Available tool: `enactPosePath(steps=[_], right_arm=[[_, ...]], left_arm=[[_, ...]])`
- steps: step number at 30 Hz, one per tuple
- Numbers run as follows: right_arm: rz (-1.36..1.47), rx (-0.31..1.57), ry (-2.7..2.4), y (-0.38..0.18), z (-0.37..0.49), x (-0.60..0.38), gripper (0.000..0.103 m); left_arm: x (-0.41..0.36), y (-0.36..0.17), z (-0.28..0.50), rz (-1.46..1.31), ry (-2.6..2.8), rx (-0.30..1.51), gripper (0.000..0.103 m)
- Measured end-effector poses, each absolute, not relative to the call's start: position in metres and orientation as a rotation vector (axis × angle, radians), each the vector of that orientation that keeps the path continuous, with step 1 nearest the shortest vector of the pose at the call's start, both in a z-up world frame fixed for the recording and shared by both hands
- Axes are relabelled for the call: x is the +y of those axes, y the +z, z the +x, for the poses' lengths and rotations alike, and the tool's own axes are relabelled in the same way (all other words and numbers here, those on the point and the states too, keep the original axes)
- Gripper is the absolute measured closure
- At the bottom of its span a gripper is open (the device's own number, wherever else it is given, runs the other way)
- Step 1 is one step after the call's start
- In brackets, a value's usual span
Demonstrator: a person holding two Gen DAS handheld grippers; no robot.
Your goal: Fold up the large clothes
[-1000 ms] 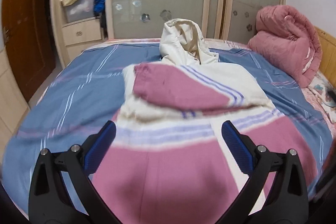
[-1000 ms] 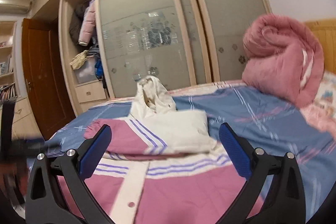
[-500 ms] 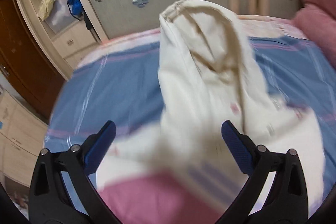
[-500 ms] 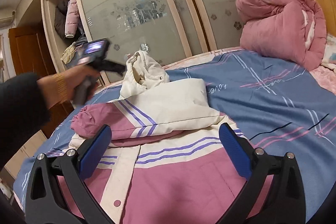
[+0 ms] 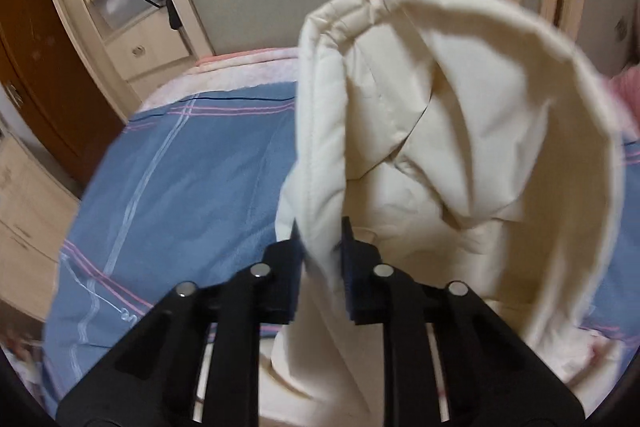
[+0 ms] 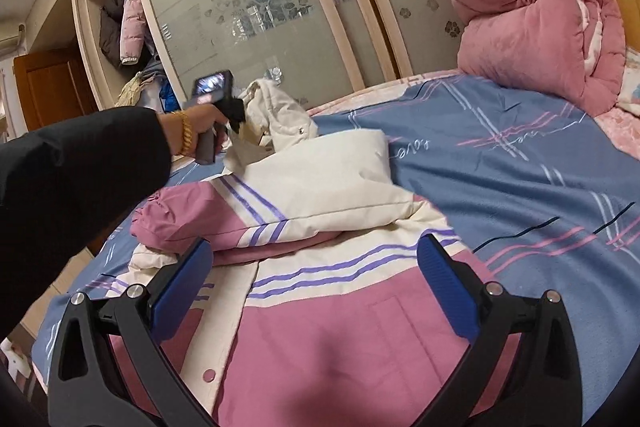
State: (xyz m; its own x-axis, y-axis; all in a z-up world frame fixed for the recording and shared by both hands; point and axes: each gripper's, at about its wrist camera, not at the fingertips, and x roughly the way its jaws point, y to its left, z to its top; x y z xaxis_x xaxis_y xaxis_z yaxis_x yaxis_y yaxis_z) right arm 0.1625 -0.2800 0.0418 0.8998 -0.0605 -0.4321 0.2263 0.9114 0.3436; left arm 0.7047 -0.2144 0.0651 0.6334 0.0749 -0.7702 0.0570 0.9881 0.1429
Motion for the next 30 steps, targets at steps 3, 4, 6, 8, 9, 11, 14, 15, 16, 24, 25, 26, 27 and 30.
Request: enactPosePath(steps=[3, 4, 6, 8, 9, 11, 14, 15, 16, 24, 25, 26, 27, 30], right_arm=[[0.404, 0.427, -0.148, 0.043, 0.161, -0.278, 0.001], [0.401, 0.423, -0.150, 0.044, 0.160, -0.277, 0.001], [0.397, 0.418, -0.146, 0.046, 0.159, -0.276, 0.001], [0.401, 0.417, -0.143, 0.046, 0.159, -0.275, 0.001], [0.405, 0.418, -0.143, 0.046, 0.159, -0.275, 0.001], [0.410, 0.425, -0.141, 0.046, 0.161, -0.276, 0.001], [0.413, 0.430, -0.139, 0.046, 0.161, -0.275, 0.001], [0.416, 0.430, -0.133, 0.047, 0.161, -0.275, 0.001], [0.419, 0.429, -0.128, 0.047, 0.161, -0.275, 0.001], [0.422, 0.423, -0.105, 0.048, 0.163, -0.276, 0.001], [0.425, 0.430, -0.104, 0.047, 0.165, -0.278, 0.001], [0.431, 0.439, -0.106, 0.045, 0.165, -0.281, 0.001], [0.438, 0.448, -0.106, 0.044, 0.165, -0.283, 0.001], [0.416, 0.467, -0.094, 0.050, 0.171, -0.286, 0.001]], left_arm=[[-0.191, 0.081, 0.681, 0.094, -0.047, 0.892, 0.094], [-0.178, 0.090, 0.666, 0.058, -0.090, 0.892, 0.095], [-0.162, 0.100, 0.642, 0.026, -0.147, 0.883, 0.095], [-0.140, 0.107, 0.608, -0.002, -0.225, 0.887, 0.095], [-0.127, 0.107, 0.590, -0.014, -0.247, 0.891, 0.095], [-0.104, 0.103, 0.562, -0.049, -0.271, 0.894, 0.103], [-0.060, 0.086, 0.519, -0.127, -0.274, 0.906, 0.103], [-0.044, 0.072, 0.506, -0.141, -0.259, 0.928, 0.103], [-0.036, 0.063, 0.499, -0.142, -0.245, 0.943, 0.103], [-0.003, 0.051, 0.366, -0.249, -0.231, 0.625, 0.002], [-0.009, 0.051, 0.346, -0.242, -0.255, 0.589, 0.002], [-0.015, 0.049, 0.330, -0.230, -0.282, 0.582, 0.002], [-0.022, 0.047, 0.313, -0.226, -0.304, 0.568, 0.002], [-0.038, 0.044, 0.280, -0.204, -0.360, 0.525, 0.002]])
